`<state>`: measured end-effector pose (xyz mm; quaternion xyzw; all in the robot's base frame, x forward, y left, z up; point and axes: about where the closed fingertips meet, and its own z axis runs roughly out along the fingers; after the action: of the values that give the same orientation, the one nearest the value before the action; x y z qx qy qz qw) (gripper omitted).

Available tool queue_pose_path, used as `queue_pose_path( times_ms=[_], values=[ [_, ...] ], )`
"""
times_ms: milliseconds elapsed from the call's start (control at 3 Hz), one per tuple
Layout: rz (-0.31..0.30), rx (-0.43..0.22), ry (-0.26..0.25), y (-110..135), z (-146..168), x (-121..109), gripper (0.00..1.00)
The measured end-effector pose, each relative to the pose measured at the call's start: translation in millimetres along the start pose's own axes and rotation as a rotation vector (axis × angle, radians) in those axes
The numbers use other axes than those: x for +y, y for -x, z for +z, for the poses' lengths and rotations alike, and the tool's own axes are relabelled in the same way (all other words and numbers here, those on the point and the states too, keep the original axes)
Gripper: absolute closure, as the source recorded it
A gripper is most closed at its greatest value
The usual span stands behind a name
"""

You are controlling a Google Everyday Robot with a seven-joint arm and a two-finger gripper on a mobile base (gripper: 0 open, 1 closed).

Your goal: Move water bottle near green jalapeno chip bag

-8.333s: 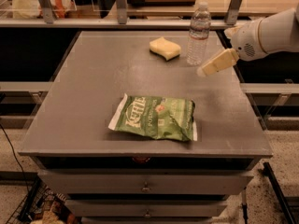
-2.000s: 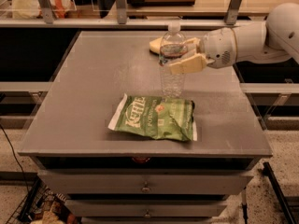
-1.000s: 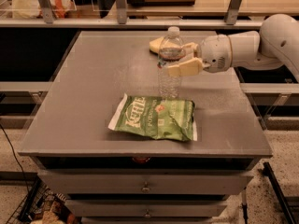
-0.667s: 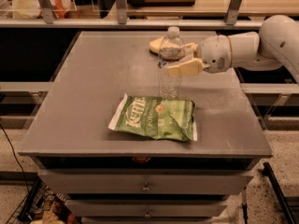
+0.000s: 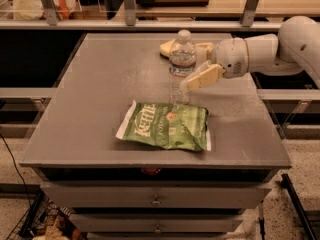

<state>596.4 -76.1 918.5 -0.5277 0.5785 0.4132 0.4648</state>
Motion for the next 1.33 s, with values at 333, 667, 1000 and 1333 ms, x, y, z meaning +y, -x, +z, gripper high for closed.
queue_pose_path(
  times_ms=[333,667,1000,1333],
  values=[
    [-0.004,0.009,-0.012,0,-4,0,0.00],
    [-0.047,0.103,-0.067,-2,-17,-1,0.00],
    [-0.104,0.250,-0.153,-12,-45,-2,0.00],
    [-0.155,0.418,-0.203,-30,-80,-4,0.00]
  ],
)
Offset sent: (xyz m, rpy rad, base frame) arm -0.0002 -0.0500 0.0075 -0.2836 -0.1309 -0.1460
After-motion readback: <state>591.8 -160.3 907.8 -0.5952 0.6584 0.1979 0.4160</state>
